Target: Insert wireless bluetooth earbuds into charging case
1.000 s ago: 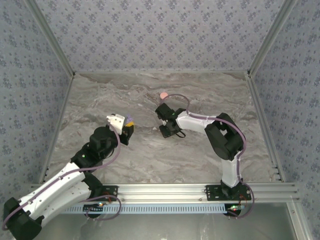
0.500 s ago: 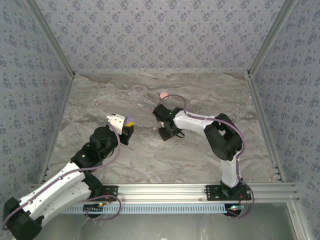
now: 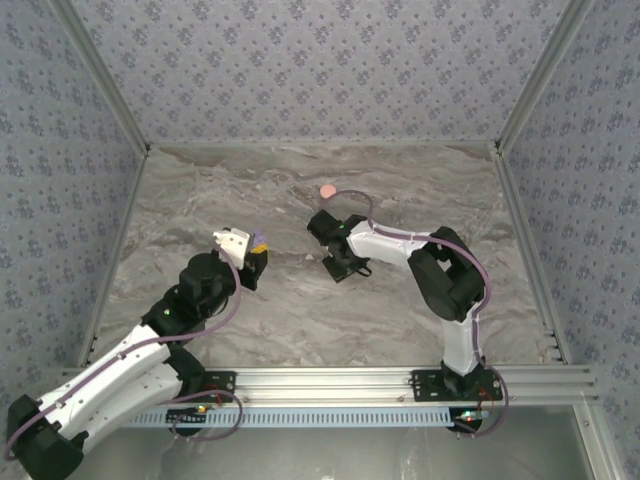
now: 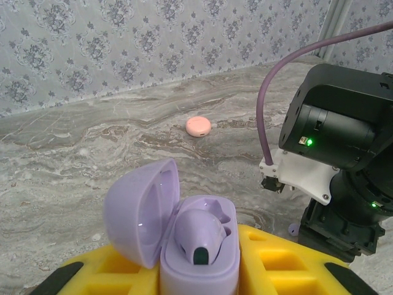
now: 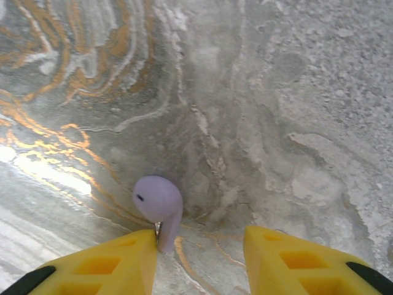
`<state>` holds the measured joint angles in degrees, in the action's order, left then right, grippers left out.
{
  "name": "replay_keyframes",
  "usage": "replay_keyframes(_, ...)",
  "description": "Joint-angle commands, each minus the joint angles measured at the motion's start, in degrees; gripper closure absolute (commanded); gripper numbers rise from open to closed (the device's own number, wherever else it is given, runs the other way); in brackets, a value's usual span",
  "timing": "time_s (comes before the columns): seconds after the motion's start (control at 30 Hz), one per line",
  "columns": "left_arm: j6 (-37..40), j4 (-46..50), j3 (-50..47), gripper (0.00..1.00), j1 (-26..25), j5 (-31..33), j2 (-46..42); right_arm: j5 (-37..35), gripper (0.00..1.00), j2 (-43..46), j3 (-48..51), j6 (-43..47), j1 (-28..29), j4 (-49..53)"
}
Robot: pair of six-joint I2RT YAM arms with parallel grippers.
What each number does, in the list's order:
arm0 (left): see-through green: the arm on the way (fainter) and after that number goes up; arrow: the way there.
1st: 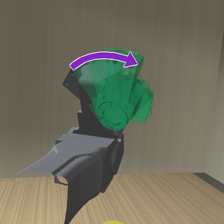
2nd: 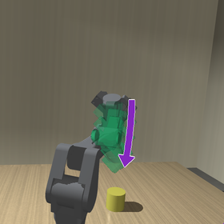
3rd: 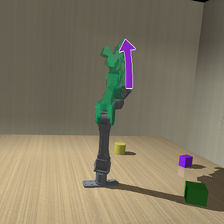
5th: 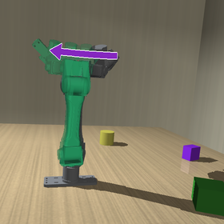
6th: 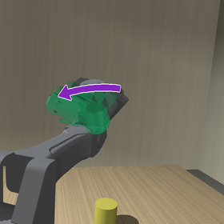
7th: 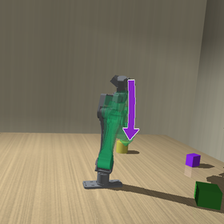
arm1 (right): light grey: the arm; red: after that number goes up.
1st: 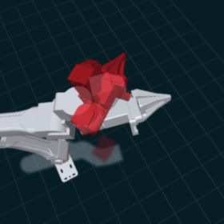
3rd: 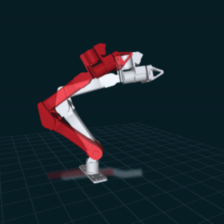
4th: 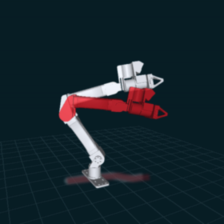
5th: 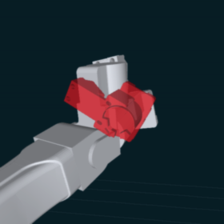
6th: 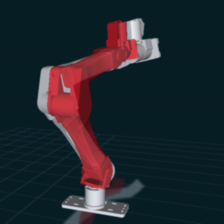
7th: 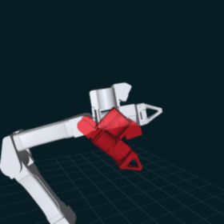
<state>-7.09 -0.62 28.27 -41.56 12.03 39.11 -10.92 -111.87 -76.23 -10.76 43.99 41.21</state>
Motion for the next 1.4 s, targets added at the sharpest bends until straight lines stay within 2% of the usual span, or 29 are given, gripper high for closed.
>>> replay_keyframes(0.0,-0.12,-1.84,0.98,0.72,0.32,0.06,0.21,-1.61,0.61,1.22,0.35,-1.28,-0.56,2.40)
replay_keyframes(0.13,-0.16,-1.93,0.98,0.72,0.30,-0.25,0.41,1.92,0.62,2.03,0.78,-1.10,-0.74,1.14)
replay_keyframes(0.4,-0.15,-1.99,0.90,0.72,0.33,-0.47,0.56,9.71,0.51,4.26,1.31,0.94,-1.69,-2.67)
replay_keyframes(0.93,-0.25,-2.23,0.82,0.72,0.33,-0.68,0.99,9.16,0.55,-3.13,-6.45,1.62,-2.40,1.65)
replay_keyframes(1.37,-0.24,-2.63,0.82,0.72,0.32,-0.65,1.26,7.31,0.63,-5.52,-7.95,1.54,-2.11,3.63)
